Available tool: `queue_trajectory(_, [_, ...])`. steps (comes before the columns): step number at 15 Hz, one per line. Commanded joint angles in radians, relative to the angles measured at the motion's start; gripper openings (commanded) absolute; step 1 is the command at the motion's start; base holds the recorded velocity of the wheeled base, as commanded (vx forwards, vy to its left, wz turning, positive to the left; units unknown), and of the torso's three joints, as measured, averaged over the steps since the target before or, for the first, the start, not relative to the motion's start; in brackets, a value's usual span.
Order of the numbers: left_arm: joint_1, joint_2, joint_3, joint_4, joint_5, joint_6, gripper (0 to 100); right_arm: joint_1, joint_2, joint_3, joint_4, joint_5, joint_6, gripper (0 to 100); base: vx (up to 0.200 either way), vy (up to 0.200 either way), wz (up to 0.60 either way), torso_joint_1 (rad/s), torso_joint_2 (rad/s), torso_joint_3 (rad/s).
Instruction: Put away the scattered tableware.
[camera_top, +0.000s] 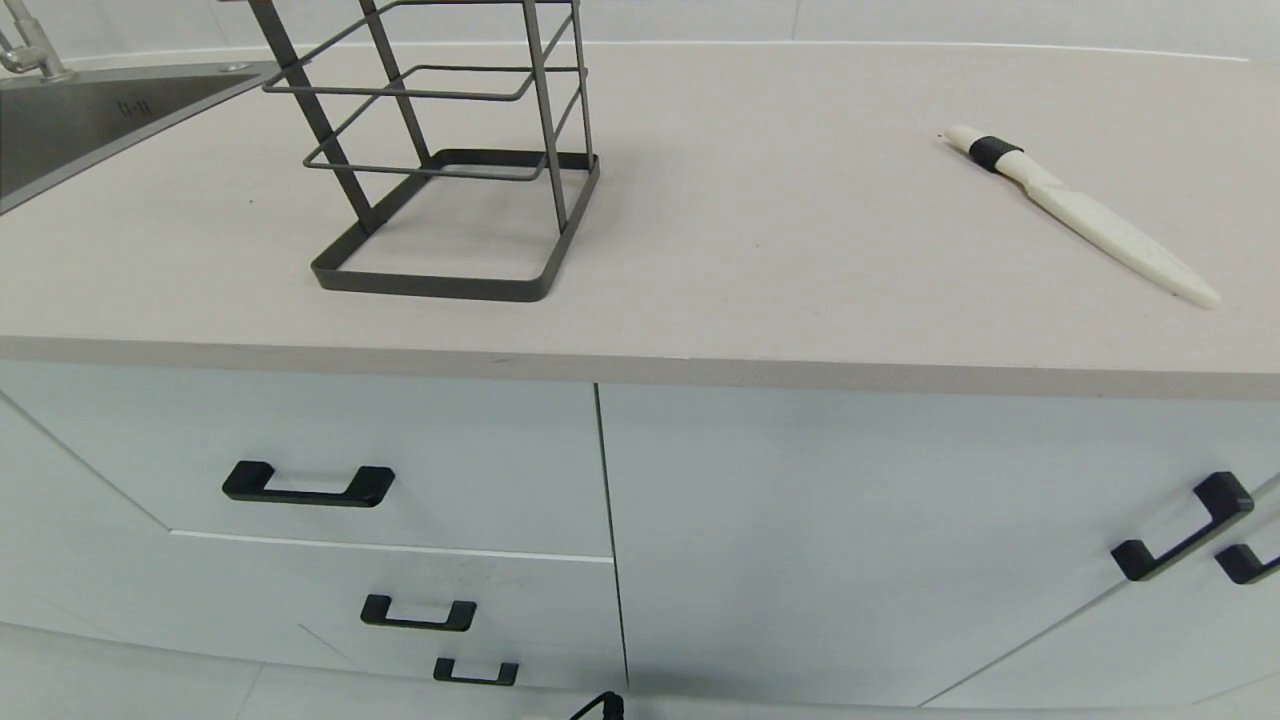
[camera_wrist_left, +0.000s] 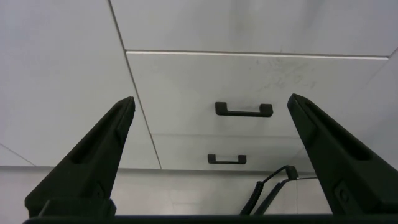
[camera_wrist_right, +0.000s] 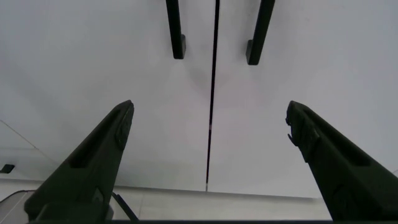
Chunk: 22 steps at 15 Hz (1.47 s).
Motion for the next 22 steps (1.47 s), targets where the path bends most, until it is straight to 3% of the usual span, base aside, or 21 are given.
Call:
queue_trajectory(1, [0.001, 0.001, 0.000, 0.000, 0.000, 0.000, 100, 0.000, 0.001, 0.000, 0.000, 0.000, 0.000, 100, 0.000, 0.000, 0.00, 0.000, 0.00, 0.000])
queue_trajectory(5, [0.001, 0.001, 0.000, 0.000, 0.000, -0.002, 100, 0.000, 0.001, 0.000, 0.000, 0.000, 0.000, 100, 0.000, 0.000, 0.00, 0.013, -0.02, -0.007])
queue_trajectory(10, [0.001, 0.001, 0.000, 0.002, 0.000, -0.002, 100, 0.000, 0.001, 0.000, 0.000, 0.000, 0.000, 100, 0.000, 0.000, 0.00, 0.211, -0.13, -0.106])
queue_trajectory(22, [0.001, 0.001, 0.000, 0.000, 0.001, -0.008, 100, 0.000, 0.001, 0.000, 0.000, 0.000, 0.000, 100, 0.000, 0.000, 0.00, 0.214, -0.54, -0.216])
